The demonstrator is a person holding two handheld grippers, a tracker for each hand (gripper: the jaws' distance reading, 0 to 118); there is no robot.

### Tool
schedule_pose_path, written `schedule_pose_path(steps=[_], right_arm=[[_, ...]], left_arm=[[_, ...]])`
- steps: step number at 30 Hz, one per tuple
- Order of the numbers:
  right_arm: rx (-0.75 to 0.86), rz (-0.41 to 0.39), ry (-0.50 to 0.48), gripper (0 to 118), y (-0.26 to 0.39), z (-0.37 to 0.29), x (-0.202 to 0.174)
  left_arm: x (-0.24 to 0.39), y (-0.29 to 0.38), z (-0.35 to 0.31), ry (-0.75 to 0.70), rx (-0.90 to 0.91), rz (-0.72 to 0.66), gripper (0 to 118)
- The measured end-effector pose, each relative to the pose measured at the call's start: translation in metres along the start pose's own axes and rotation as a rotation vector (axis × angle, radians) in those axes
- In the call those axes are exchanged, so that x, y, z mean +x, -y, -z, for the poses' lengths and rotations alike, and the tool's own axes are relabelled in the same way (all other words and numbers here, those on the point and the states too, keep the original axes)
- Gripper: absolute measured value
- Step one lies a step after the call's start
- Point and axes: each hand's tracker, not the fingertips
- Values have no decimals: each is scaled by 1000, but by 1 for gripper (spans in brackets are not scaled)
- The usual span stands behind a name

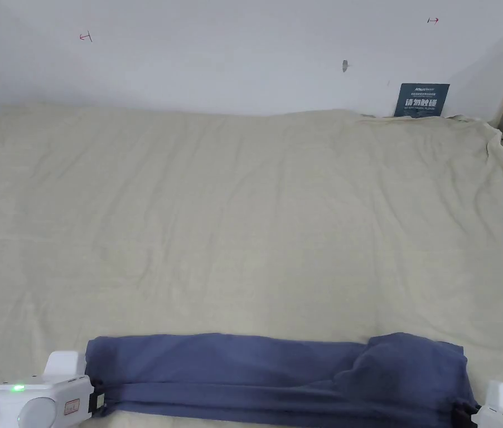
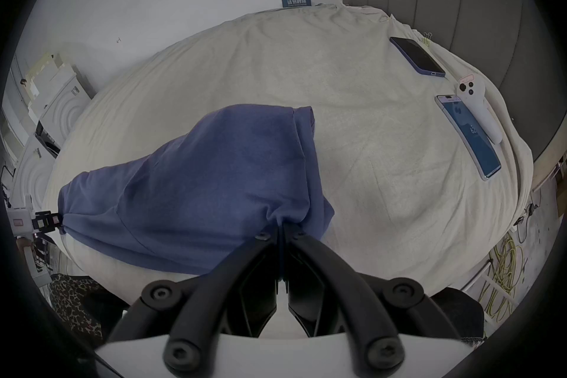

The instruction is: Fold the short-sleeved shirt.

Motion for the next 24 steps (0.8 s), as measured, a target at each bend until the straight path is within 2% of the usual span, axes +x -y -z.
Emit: schedule_pose_path(steps=[2, 3, 4, 5, 6, 7, 10, 13, 20, 22, 24], right_arm=[[26, -9, 7, 13, -5, -12, -5], [59, -25, 29, 22, -8, -14, 0], [91, -43, 39, 41, -12, -22, -2], [122, -53, 42, 67, -17, -30, -4], [162, -57, 36, 79, -23, -39, -6], [210, -59, 27, 86, -29, -46, -5], [327, -90, 11, 87, -53, -76, -16], [457, -130, 9, 87, -72, -111, -42], [660, -203, 73, 86, -92, -148, -87], [679, -208, 77, 84, -93, -150, -94], [692, -205, 81, 66, -94, -147, -95]], left_arm=[[2, -4, -7, 7, -1, -11, 19], [3, -6, -10, 6, 3, -11, 29], [4, -10, -14, -5, 17, -6, 52], [5, -13, -20, -16, 47, -1, 84], [5, -16, -25, -23, 77, -2, 103], [6, -22, -34, -18, 118, -4, 115], [12, -42, -65, 20, 231, -22, 117], [19, -61, -95, 20, 364, -16, 117], [42, -84, -131, -31, 624, 5, 115], [48, -84, -133, -47, 665, 4, 105], [52, -81, -135, -35, 695, 16, 73]])
